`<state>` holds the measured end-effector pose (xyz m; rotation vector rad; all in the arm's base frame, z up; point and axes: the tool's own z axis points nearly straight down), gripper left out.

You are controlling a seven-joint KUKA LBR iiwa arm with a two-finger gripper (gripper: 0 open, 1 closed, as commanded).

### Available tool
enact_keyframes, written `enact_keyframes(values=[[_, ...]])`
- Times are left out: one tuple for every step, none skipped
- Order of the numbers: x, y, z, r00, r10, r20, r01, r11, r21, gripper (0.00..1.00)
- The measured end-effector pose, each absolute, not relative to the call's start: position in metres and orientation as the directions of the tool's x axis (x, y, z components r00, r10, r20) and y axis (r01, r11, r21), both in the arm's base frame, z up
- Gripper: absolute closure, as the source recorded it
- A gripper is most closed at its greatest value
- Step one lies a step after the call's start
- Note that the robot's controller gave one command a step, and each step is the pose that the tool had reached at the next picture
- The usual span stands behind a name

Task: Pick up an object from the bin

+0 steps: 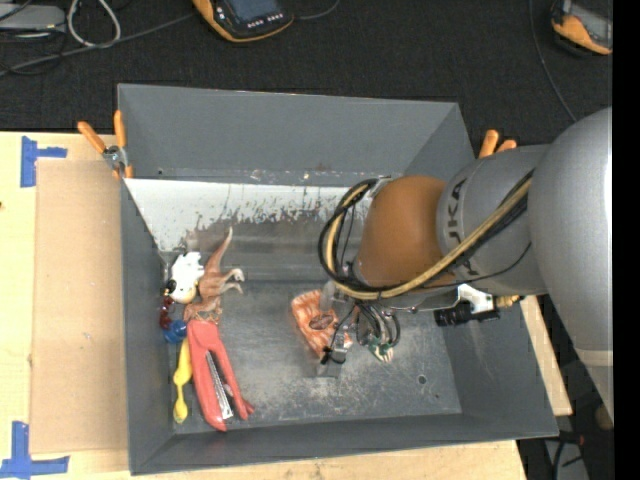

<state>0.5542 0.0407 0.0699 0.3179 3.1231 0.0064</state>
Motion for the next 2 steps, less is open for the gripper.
enact_keyframes(values=[[0.5550, 0.0424, 0.0698, -0.983, 0.182, -0.003, 0.182, 0.983, 0.004, 0.00], [0.5549, 0.0416, 0.0711, -0.980, 0.198, -0.002, 0.198, 0.980, 0.006, 1.00]])
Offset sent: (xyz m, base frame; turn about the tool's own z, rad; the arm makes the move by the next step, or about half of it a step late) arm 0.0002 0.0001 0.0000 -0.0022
